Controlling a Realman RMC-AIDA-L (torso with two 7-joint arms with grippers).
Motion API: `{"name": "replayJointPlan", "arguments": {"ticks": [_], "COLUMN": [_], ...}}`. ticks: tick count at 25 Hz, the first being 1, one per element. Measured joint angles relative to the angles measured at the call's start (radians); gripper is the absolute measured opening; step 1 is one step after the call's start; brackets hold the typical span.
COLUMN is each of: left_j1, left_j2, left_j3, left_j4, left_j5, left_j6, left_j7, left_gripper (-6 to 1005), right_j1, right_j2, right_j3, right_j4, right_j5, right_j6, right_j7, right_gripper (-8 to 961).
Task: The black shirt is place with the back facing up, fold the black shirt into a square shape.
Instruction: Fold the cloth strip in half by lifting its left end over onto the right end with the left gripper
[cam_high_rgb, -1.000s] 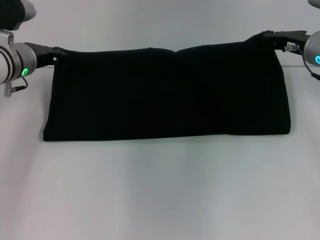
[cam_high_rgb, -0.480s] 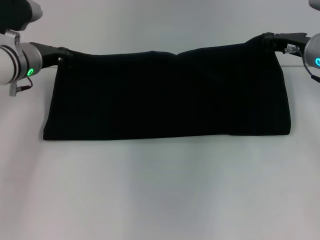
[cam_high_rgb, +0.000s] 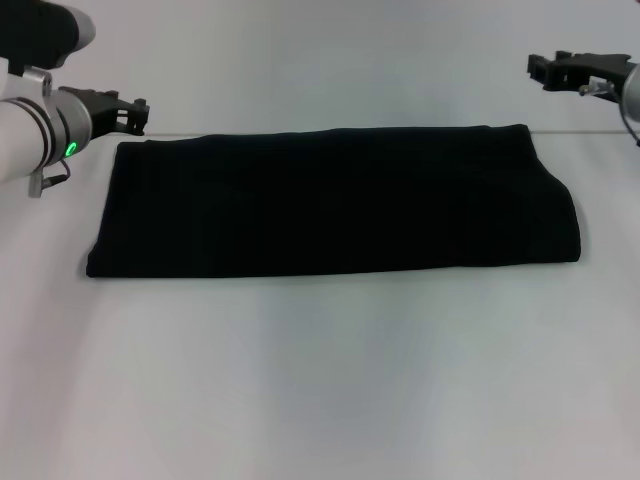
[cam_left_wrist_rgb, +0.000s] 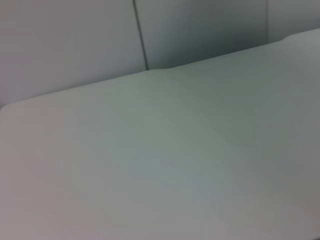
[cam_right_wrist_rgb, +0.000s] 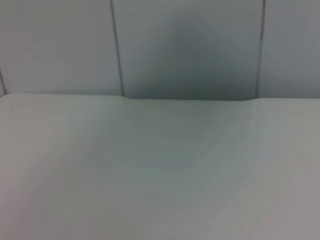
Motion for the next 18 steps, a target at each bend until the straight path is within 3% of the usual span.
{"name": "replayJointPlan", "arguments": {"ticks": [4,6,11,13,15,18], "left_j1": [0.002,0.006,0.044,0.078,0.124,0.156], "left_j2": [0.000,0.000,0.004,0.007,0.011,0.012], "left_j3": [-0.006,-0.007,-0.005,-0.001,0.001,0.001], "left_j4": [-0.010,-0.002,0.068,0.138,0.236,0.300], "left_j5": [-0.001,-0.001,0.006,0.007,0.007,0.005], "left_j6": [-0.023,-0.017,0.135,0.300,0.501,0.617], "left_j7": [-0.001,-0.009,-0.081,-0.136,-0.199,-0.234], "left_gripper": [260,353,559,639,849,843], "right_j1": [-0.018,-0.033,-0.111,-0.153,-0.193,-0.258], "right_j2": [-0.013,-0.021,-0.053,-0.062,-0.071,-0.082], "right_j3": [-0.005,-0.007,-0.007,-0.007,-0.008,-0.009], "right_j4": [-0.015,-0.022,-0.061,-0.088,-0.115,-0.161], "right_j5": [0.006,0.007,0.006,0.003,0.002,0.001], "right_j6": [-0.016,-0.044,-0.229,-0.335,-0.430,-0.575], "right_j7": [0.044,0.078,0.187,0.231,0.269,0.323], "right_gripper": [312,536,594,605,604,602]}}
